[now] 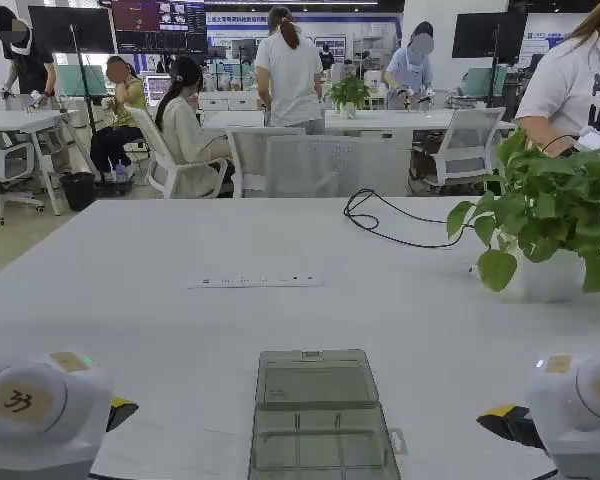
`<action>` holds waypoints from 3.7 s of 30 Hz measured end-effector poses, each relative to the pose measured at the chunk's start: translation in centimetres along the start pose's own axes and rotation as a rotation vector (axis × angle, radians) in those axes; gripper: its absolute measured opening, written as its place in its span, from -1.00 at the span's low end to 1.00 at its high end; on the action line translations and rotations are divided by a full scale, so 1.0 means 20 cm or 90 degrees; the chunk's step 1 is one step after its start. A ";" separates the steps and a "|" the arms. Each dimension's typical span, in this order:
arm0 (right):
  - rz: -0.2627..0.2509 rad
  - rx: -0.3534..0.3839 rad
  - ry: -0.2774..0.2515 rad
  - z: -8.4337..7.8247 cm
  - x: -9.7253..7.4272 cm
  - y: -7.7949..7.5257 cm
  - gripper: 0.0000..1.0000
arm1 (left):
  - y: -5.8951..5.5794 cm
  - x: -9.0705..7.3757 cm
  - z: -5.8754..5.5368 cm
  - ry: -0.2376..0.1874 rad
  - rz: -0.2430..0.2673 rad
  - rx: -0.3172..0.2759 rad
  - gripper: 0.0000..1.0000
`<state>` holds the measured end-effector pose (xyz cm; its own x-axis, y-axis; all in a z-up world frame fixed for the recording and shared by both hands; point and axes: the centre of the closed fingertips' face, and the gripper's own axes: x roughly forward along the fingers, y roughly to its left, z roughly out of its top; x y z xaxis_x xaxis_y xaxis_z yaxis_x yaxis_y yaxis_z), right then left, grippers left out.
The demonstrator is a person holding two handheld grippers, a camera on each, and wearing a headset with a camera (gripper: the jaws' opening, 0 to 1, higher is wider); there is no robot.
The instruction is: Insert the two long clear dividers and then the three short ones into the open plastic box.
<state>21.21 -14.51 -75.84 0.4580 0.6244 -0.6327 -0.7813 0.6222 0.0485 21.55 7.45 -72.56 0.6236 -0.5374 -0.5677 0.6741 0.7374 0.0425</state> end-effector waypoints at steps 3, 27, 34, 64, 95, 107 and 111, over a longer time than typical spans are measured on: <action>0.003 -0.005 0.000 0.00 0.00 0.01 0.94 | 0.00 0.00 -0.01 0.004 0.002 0.003 0.88; 0.000 -0.020 0.002 0.01 -0.01 0.00 0.91 | 0.02 -0.01 -0.03 0.016 0.006 0.002 0.84; 0.001 -0.021 -0.002 0.01 -0.01 0.00 0.89 | 0.01 -0.01 -0.03 0.019 0.008 0.001 0.83; 0.033 0.021 -0.107 0.14 -0.02 0.01 0.99 | -0.09 0.00 0.06 -0.061 -0.063 -0.004 0.76; 0.017 0.020 -0.102 0.19 0.00 -0.03 0.88 | 0.31 0.05 -0.06 -0.042 0.052 -0.118 -0.16; 0.007 0.033 -0.095 0.20 0.05 -0.06 0.84 | 0.49 0.15 -0.33 0.082 0.099 -0.101 -0.21; 0.003 0.037 -0.091 0.20 0.06 -0.07 0.84 | 0.53 0.18 -0.42 0.117 0.110 -0.099 -0.20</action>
<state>24.52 -12.80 -73.56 0.5135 0.6855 -0.5161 -0.7592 0.6432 0.0989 27.68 16.72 -81.00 0.6325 -0.3252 -0.7030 0.4864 0.8731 0.0337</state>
